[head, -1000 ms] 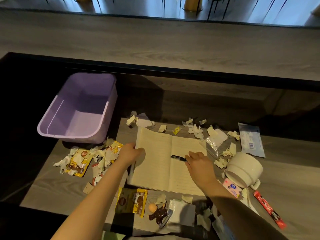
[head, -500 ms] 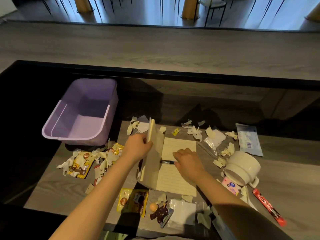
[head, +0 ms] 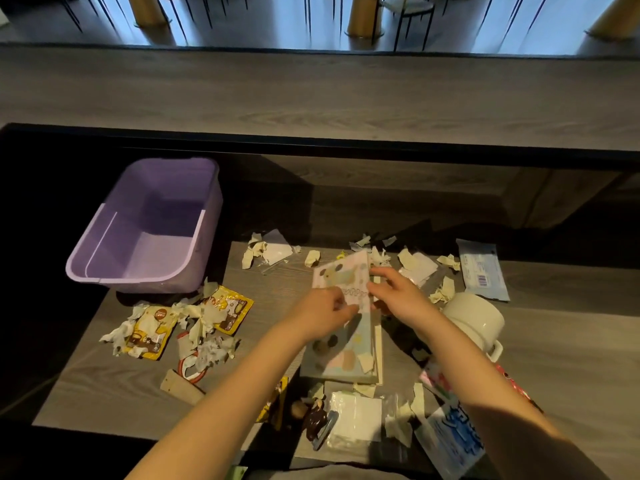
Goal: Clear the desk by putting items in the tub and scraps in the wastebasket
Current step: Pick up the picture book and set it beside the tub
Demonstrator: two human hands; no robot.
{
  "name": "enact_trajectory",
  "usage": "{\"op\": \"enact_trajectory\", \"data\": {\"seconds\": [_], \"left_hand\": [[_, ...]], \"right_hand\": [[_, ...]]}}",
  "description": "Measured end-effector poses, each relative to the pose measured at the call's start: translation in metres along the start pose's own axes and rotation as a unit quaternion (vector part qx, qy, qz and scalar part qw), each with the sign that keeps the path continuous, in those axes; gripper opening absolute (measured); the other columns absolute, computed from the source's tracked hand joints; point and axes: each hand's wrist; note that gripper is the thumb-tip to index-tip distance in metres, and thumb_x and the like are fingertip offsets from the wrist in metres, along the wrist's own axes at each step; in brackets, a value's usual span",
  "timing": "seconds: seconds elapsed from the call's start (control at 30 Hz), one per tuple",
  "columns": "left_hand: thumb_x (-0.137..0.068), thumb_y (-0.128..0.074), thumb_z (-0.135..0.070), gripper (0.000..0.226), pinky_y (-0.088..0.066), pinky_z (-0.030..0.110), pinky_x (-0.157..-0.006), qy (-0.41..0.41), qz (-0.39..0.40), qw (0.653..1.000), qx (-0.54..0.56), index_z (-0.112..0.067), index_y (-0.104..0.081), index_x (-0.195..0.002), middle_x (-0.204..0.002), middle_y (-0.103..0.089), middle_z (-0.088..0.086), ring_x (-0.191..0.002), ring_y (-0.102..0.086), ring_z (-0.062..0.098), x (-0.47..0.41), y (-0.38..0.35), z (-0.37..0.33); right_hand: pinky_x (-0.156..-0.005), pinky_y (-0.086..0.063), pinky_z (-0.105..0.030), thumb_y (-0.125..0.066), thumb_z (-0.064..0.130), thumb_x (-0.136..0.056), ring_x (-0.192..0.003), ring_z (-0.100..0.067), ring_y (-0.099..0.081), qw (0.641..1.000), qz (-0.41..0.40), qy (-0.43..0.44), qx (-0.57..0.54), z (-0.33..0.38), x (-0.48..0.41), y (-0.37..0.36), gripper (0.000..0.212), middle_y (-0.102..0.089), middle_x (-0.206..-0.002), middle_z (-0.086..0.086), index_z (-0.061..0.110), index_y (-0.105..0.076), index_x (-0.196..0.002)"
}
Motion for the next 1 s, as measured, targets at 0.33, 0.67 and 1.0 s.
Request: {"op": "enact_trajectory", "data": {"seconds": [0.33,0.67,1.0], "left_hand": [[-0.088,-0.052,-0.043,0.060,-0.031,0.040,-0.109,0.097,-0.009,0.993,-0.070,-0.017,-0.032,-0.138,-0.143,-0.035,0.009,-0.132,-0.028,0.029,-0.007,-0.034,0.057],[-0.086,-0.053,-0.046,0.056,-0.038,0.038,-0.098,0.141,-0.027,0.984,-0.109,-0.012,-0.039,-0.130,-0.132,-0.037,0.010,-0.124,-0.033,0.029,-0.012,-0.047,0.058],[-0.078,-0.069,-0.022,0.039,-0.045,0.025,-0.057,0.191,-0.081,0.957,0.201,-0.006,-0.041,-0.100,-0.100,-0.051,0.007,-0.085,-0.053,0.018,-0.021,-0.047,0.046]], "right_hand": [[-0.082,-0.054,-0.042,-0.067,0.015,-0.083,-0.099,-0.020,-0.062,0.996,-0.065,-0.054,0.015,-0.067,-0.010,-0.015,0.060,-0.063,-0.108,0.001,0.024,-0.037,-0.135],[-0.113,-0.022,-0.044,-0.038,0.045,-0.094,-0.146,-0.025,-0.009,0.844,-0.018,0.049,0.533,-0.085,0.005,-0.025,0.065,-0.011,-0.158,-0.006,0.020,-0.016,-0.150],[-0.116,-0.018,-0.039,-0.037,0.039,-0.097,-0.147,-0.019,-0.007,0.910,0.007,0.031,0.413,-0.100,0.005,-0.023,0.066,0.007,-0.160,0.001,0.024,-0.002,-0.151]]}}
Point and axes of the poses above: each hand's wrist, its own x-axis away from the middle knuckle, its own y-axis out of the back of the hand, z = x × y
